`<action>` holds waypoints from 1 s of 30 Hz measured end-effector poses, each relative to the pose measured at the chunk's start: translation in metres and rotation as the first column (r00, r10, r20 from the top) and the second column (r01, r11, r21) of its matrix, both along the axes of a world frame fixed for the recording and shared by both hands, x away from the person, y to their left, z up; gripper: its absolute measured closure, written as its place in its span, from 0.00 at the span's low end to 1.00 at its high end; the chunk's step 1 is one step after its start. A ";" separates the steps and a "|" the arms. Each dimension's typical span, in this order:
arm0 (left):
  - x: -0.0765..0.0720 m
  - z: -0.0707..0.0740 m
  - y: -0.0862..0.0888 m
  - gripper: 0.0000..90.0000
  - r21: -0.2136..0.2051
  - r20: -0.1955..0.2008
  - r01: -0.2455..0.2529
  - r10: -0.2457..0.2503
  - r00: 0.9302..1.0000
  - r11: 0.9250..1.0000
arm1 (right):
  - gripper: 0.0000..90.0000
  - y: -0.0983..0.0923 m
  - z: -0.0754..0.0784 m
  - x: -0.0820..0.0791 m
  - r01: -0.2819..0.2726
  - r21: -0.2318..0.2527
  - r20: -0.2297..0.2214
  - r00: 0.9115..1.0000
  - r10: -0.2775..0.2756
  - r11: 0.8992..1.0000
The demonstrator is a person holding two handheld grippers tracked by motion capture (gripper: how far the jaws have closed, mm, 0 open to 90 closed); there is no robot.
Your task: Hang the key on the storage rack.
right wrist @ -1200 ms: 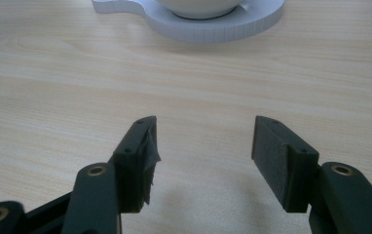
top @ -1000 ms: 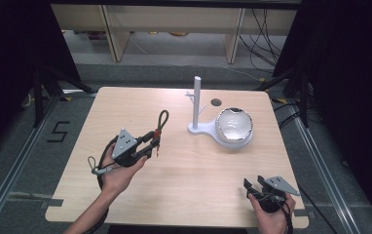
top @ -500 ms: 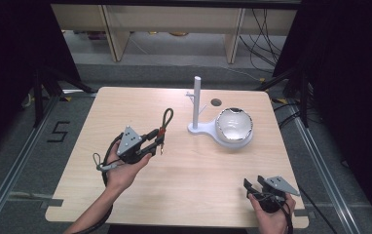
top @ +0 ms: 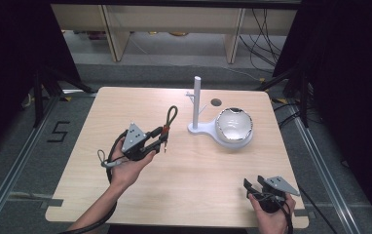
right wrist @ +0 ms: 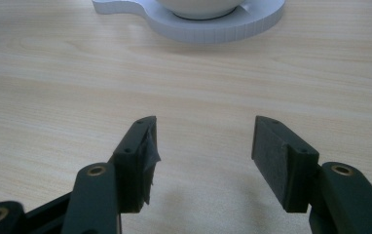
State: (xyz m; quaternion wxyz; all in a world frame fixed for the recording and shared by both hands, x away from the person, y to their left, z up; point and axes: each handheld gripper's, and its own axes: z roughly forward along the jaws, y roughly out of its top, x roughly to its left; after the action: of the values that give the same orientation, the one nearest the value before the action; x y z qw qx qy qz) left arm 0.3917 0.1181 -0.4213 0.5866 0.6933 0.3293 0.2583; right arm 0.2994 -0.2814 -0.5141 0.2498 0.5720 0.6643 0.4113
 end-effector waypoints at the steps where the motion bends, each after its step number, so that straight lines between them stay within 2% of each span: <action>1: 0.000 0.000 0.000 0.77 0.000 0.000 0.000 0.000 1.000 1.000 | 0.48 0.000 0.000 0.000 0.000 0.000 0.000 1.000 0.000 1.000; 7: 0.003 0.000 -0.004 0.77 0.005 -0.002 0.005 -0.005 1.000 1.000 | 0.48 0.000 0.000 0.000 0.004 0.002 -0.001 1.000 -0.004 1.000; 9: 0.003 0.000 -0.005 0.77 0.008 -0.002 0.006 -0.006 1.000 1.000 | 0.48 0.001 -0.001 0.000 -0.001 0.028 0.007 1.000 0.001 1.000; 12: 0.005 0.001 -0.006 0.77 0.005 -0.001 0.003 -0.003 1.000 1.000 | 0.48 0.001 -0.001 0.001 -0.004 0.020 0.015 1.000 0.003 1.000; 13: 0.005 0.001 -0.006 0.77 0.004 -0.001 0.003 -0.003 1.000 1.000 | 0.48 0.001 -0.001 0.000 0.003 0.013 0.004 1.000 -0.003 1.000; 15: 0.006 0.001 -0.007 0.77 0.004 -0.002 0.003 -0.003 1.000 1.000 | 0.48 0.001 0.000 -0.001 0.005 0.017 -0.007 1.000 -0.005 1.000; 18: 0.007 0.001 -0.007 0.77 0.005 -0.005 0.002 -0.002 1.000 1.000 | 0.48 0.001 -0.001 0.001 -0.003 0.027 0.009 1.000 0.003 1.000; 19: 0.007 0.001 -0.007 0.77 0.005 -0.005 0.002 -0.002 1.000 1.000 | 0.48 0.001 -0.001 0.001 -0.003 0.027 0.009 1.000 0.003 1.000; 20: 0.008 0.001 -0.008 0.77 0.004 -0.005 0.001 -0.001 1.000 1.000 | 0.48 0.001 0.001 -0.001 0.006 0.018 -0.014 1.000 -0.006 1.000; 21: 0.009 0.001 -0.008 0.77 0.002 -0.003 0.002 -0.002 1.000 1.000 | 0.48 0.001 -0.001 0.000 -0.002 0.025 0.009 1.000 0.002 1.000; 23: 0.010 0.001 -0.009 0.77 0.004 -0.004 0.001 -0.001 1.000 1.000 | 0.48 0.001 -0.001 0.000 0.001 0.023 0.006 1.000 -0.002 1.000; 24: 0.011 0.001 -0.009 0.77 0.007 -0.005 0.002 -0.002 1.000 1.000 | 0.48 0.001 0.001 -0.001 0.007 0.014 -0.012 1.000 -0.007 1.000; 30: 0.014 0.002 -0.011 0.77 0.005 -0.005 0.001 -0.001 1.000 1.000 | 0.48 0.001 0.000 -0.001 0.006 0.015 -0.010 1.000 -0.006 1.000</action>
State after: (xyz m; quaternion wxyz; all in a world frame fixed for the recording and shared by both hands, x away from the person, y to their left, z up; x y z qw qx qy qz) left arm 0.4058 0.1066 -0.4196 0.5840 0.6957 0.3298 0.2571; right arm 0.2987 -0.2807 -0.5139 0.2432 0.5778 0.6608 0.4127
